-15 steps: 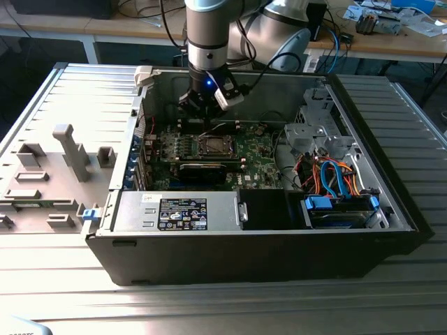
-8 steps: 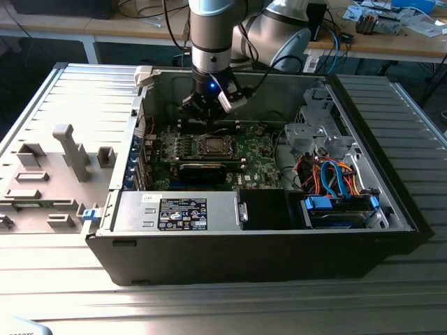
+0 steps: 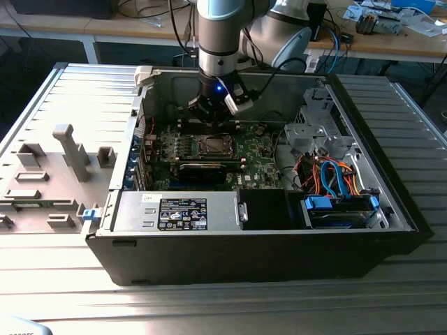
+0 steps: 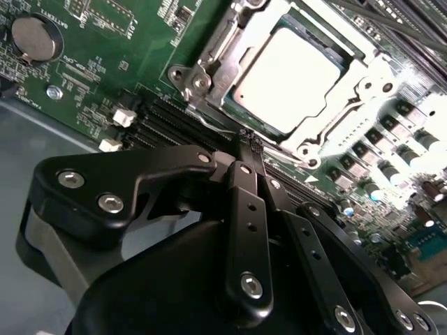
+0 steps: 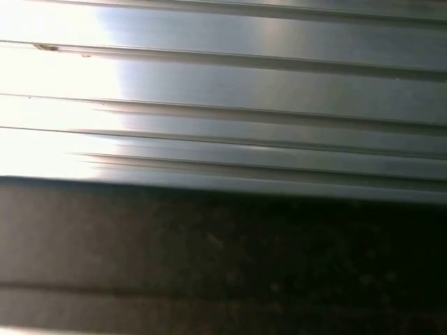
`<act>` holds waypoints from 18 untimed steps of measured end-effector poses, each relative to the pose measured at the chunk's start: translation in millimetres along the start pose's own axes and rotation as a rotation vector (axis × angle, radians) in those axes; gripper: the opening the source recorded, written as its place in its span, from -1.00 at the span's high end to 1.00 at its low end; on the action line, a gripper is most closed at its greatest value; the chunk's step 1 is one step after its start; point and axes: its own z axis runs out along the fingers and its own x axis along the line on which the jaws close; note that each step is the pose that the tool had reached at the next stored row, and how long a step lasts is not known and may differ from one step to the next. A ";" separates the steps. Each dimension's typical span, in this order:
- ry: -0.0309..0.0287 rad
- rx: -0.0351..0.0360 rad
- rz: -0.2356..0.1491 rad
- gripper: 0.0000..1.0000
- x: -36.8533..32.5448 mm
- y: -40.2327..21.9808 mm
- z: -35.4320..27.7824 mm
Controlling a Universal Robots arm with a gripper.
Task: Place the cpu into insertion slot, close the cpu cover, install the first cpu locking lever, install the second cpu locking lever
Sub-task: 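Install the first cpu locking lever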
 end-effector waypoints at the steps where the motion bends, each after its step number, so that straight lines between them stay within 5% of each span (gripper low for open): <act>1: 0.0000 -0.0001 0.000 0.77 -1.1 -0.1 0.8; 9: -0.0001 -0.0003 0.000 0.77 -2.9 -0.7 2.5; 16: 0.0022 -0.0011 0.000 0.77 -13.8 -1.9 3.3; 18: 0.0020 -0.0074 0.000 0.77 -16.4 -2.0 3.6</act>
